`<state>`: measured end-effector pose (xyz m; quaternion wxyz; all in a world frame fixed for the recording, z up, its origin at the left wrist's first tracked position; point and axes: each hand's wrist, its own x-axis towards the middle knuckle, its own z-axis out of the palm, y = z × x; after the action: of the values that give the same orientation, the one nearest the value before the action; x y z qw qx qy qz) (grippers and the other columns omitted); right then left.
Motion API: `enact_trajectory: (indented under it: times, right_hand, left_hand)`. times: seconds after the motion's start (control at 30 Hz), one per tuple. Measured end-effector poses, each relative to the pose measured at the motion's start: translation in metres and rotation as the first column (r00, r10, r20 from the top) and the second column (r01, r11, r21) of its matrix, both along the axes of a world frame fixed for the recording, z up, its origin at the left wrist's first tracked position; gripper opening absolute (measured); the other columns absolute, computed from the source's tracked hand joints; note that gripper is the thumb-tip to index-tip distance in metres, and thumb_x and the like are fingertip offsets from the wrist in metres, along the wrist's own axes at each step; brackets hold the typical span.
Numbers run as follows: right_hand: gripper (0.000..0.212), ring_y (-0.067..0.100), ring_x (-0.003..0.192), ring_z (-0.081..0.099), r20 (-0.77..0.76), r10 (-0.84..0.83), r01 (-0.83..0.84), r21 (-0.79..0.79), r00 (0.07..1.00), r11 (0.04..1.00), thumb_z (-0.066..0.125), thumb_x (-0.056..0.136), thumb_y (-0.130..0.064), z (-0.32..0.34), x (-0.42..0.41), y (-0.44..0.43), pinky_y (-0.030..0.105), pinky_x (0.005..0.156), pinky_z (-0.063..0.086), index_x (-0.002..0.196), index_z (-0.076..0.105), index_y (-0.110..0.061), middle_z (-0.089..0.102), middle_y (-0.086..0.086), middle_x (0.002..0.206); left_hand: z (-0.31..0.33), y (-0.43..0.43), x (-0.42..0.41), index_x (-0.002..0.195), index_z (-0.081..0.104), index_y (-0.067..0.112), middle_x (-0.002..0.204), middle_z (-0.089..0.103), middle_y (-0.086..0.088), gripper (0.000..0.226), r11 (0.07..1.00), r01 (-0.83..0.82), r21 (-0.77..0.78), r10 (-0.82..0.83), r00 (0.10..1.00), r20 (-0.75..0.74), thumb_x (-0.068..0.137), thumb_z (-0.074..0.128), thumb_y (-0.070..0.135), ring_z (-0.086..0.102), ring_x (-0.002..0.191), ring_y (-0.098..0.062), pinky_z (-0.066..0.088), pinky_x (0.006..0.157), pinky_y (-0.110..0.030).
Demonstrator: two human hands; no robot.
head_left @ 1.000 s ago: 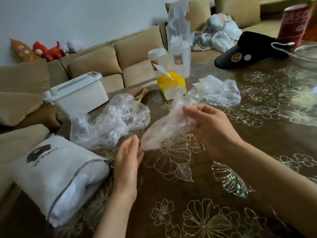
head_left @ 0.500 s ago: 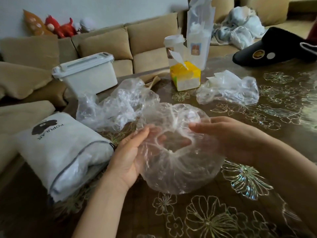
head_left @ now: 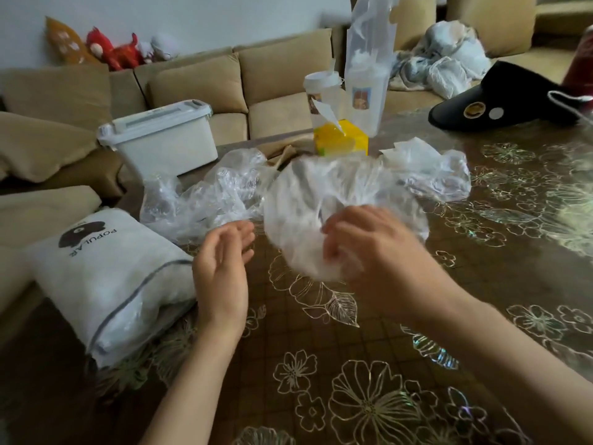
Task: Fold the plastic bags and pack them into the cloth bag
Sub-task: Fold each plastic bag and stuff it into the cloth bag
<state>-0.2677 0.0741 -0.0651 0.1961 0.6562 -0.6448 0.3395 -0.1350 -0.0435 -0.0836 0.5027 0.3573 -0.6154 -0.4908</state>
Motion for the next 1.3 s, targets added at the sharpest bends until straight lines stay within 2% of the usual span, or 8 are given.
enact_trajectory:
  times: [0.17, 0.3, 0.4, 0.53, 0.87, 0.97, 1.1, 1.3]
  right_hand:
    - [0.048, 0.002, 0.108, 0.050, 0.375, 0.010, -0.290, 0.697, 0.927, 0.656, 0.075, 0.077, -0.031, 0.017, 0.007, 0.016, 0.019, 0.092, 0.044, 0.120, 0.054, -0.032, 0.051, -0.016, 0.122]
    - [0.016, 0.003, 0.085, 0.064, 0.750, 0.035, -0.321, 0.240, 0.660, 0.916, 0.069, 0.083, -0.016, 0.020, -0.006, 0.014, 0.022, 0.084, 0.053, 0.098, 0.065, -0.020, 0.069, -0.007, 0.095]
    - [0.030, 0.003, 0.100, 0.058, 0.465, -0.116, 0.049, 0.155, 0.878, 0.987, 0.053, 0.088, 0.002, -0.009, -0.010, -0.006, 0.013, 0.092, 0.040, 0.110, 0.063, -0.016, 0.064, -0.006, 0.111]
    - [0.050, 0.016, 0.143, 0.020, 0.244, -0.094, -0.019, 0.425, 0.965, 0.905, 0.043, 0.098, -0.013, -0.039, -0.011, -0.017, 0.012, 0.107, 0.004, 0.146, 0.029, -0.012, 0.028, 0.005, 0.154]
    - [0.072, 0.009, 0.143, -0.019, -0.003, -0.279, 0.177, 0.780, 0.960, 0.600, 0.016, 0.092, -0.064, -0.039, -0.028, -0.009, 0.046, 0.115, -0.015, 0.150, -0.005, -0.028, -0.015, -0.009, 0.157]
    - [0.074, 0.014, 0.146, 0.007, 0.054, -0.315, 0.184, 0.712, 0.948, 0.677, 0.026, 0.090, -0.065, -0.036, -0.034, -0.009, 0.045, 0.118, 0.002, 0.150, 0.016, -0.023, 0.013, -0.007, 0.158]
    - [0.037, 0.024, 0.115, 0.051, 0.338, -0.369, 0.252, 0.342, 0.866, 0.905, 0.048, 0.095, -0.038, -0.028, -0.042, -0.008, 0.038, 0.097, 0.039, 0.123, 0.055, -0.014, 0.057, 0.005, 0.122]
    - [0.034, 0.026, 0.117, 0.038, 0.218, -0.563, 0.384, 0.537, 0.797, 0.751, 0.049, 0.093, -0.045, -0.031, -0.039, -0.009, 0.036, 0.096, 0.029, 0.107, 0.058, -0.015, 0.048, 0.007, 0.119]
  left_hand:
    - [-0.006, 0.003, 0.000, 0.095, 0.057, 0.030, 0.102, 0.061, 0.019, 0.018, 0.944, -0.092, -0.316, 0.125, 0.989, 0.084, 0.099, 0.043, 0.019, 0.058, 0.101, 0.007, 0.047, 0.093, -0.020]
    - [-0.008, 0.012, -0.004, 0.113, 0.062, 0.014, 0.110, 0.059, 0.015, 0.026, 0.835, 0.042, -0.549, 0.108, 0.965, 0.237, 0.095, 0.044, 0.019, 0.054, 0.104, 0.009, 0.038, 0.088, -0.003]
    - [-0.013, 0.025, -0.015, 0.137, 0.046, 0.017, 0.138, 0.038, 0.014, 0.037, 0.811, 0.334, -0.479, -0.057, 0.861, 0.505, 0.100, 0.040, 0.021, 0.029, 0.133, 0.003, 0.024, 0.109, -0.011]
    - [-0.028, 0.024, -0.017, 0.151, 0.000, 0.022, 0.157, -0.007, 0.010, 0.060, 0.790, 0.571, -0.222, -0.080, 0.456, 0.886, 0.099, 0.024, 0.042, -0.019, 0.136, 0.001, -0.014, 0.115, -0.026]
    - [-0.018, 0.020, -0.005, 0.140, -0.032, 0.025, 0.145, -0.041, 0.010, 0.104, 0.806, 0.590, 0.057, -0.082, 0.015, 0.996, 0.059, 0.000, 0.082, -0.039, 0.132, -0.009, -0.024, 0.111, -0.042]
    - [-0.013, 0.019, -0.001, 0.146, -0.019, 0.030, 0.148, -0.034, 0.012, 0.106, 0.784, 0.612, 0.104, -0.185, 0.071, 0.980, 0.061, 0.017, 0.083, -0.033, 0.135, -0.006, -0.022, 0.112, -0.042]
    - [-0.003, 0.014, 0.006, 0.141, 0.036, 0.031, 0.155, 0.020, 0.010, 0.064, 0.938, 0.346, -0.012, -0.222, 0.627, 0.747, 0.084, 0.055, 0.052, 0.012, 0.139, -0.003, 0.012, 0.114, -0.037]
    - [-0.016, 0.017, 0.003, 0.105, 0.054, 0.024, 0.119, 0.043, 0.003, 0.031, 0.952, 0.173, -0.254, 0.143, 0.482, 0.865, 0.087, 0.053, 0.050, 0.028, 0.123, -0.017, 0.025, 0.101, -0.031]
